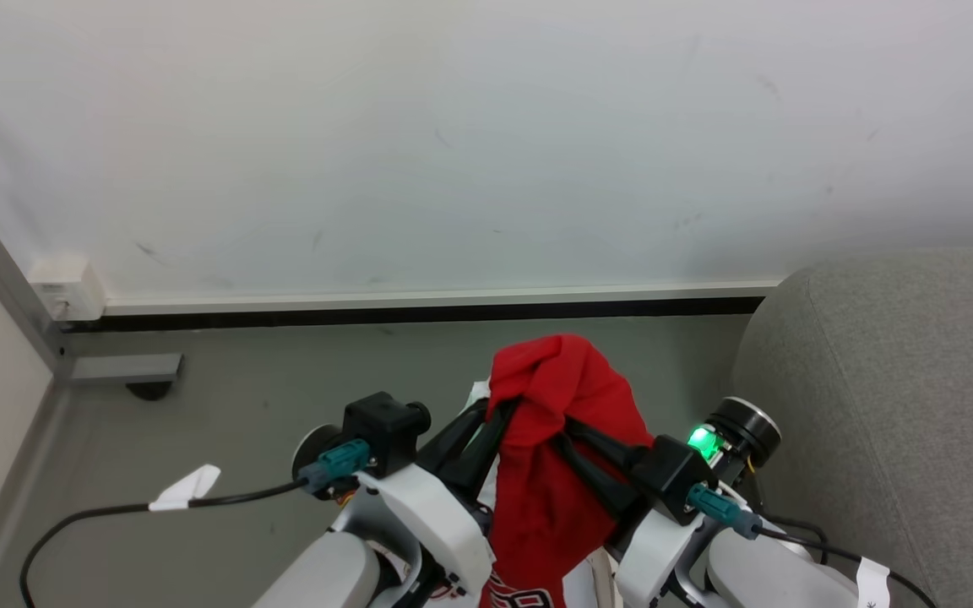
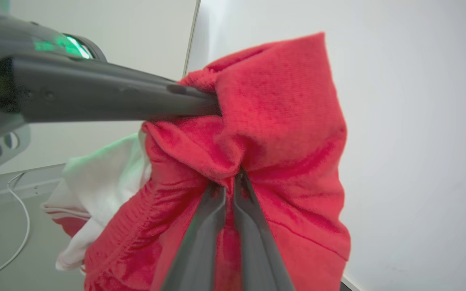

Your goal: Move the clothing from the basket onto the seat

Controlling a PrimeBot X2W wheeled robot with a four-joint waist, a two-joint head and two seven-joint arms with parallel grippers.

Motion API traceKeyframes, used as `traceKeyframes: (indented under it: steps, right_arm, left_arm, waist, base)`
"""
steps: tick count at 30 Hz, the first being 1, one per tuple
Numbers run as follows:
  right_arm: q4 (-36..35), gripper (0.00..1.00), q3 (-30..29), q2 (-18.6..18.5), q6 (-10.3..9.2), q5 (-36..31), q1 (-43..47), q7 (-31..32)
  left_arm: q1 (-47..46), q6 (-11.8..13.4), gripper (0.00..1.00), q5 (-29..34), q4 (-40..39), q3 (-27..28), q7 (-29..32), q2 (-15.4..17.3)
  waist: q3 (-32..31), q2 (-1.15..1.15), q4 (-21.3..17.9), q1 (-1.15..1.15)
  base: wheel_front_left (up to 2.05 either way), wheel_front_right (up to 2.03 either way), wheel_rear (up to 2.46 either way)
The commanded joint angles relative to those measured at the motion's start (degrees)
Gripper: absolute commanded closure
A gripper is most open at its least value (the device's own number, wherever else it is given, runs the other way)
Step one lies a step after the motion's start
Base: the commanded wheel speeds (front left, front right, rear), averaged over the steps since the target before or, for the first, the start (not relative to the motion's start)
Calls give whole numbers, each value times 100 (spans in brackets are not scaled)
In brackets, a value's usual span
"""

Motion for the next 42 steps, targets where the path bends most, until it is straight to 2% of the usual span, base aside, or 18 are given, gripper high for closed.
traceKeyframes:
  steps: [1,10,12,13,14,15,27,42]
  right_arm:
    - [-28,100,-13,-25,-14,50,97,2]
    - [-95,100,-81,11,-14,103,191,2]
    - [-103,100,-106,7,-14,116,189,2]
    - [-106,100,-119,3,-14,122,193,2]
    - [-108,100,-133,-1,-14,124,196,2]
    - [-109,100,-146,-4,-13,125,198,2]
    - [-244,100,-431,-159,-14,94,327,1]
    - [-463,100,-985,-540,-14,-59,477,1]
  left_arm:
    - [36,-6,100,-52,32,4,-38,7]
    - [22,59,100,-67,190,12,-110,8]
    - [19,84,67,-60,224,3,-115,10]
    - [13,91,44,-58,233,-1,-127,11]
    - [6,94,6,-56,238,-1,-139,11]
    - [4,90,0,-60,245,-9,-161,12]
    - [43,155,0,-80,336,-35,-230,76]
    - [109,197,0,-153,247,-102,-253,127]
  waist:
    - [30,0,0,0]
    - [127,0,12,0]
    - [146,0,14,0]
    - [154,0,15,0]
    - [161,0,14,0]
    - [167,0,13,0]
    - [172,0,-146,0]
    - [192,0,-745,0]
  base:
    - [0,0,0]
    - [0,0,0]
    - [0,0,0]
    - [0,0,0]
    - [0,0,0]
    - [0,0,0]
    - [0,0,0]
    - [0,0,0]
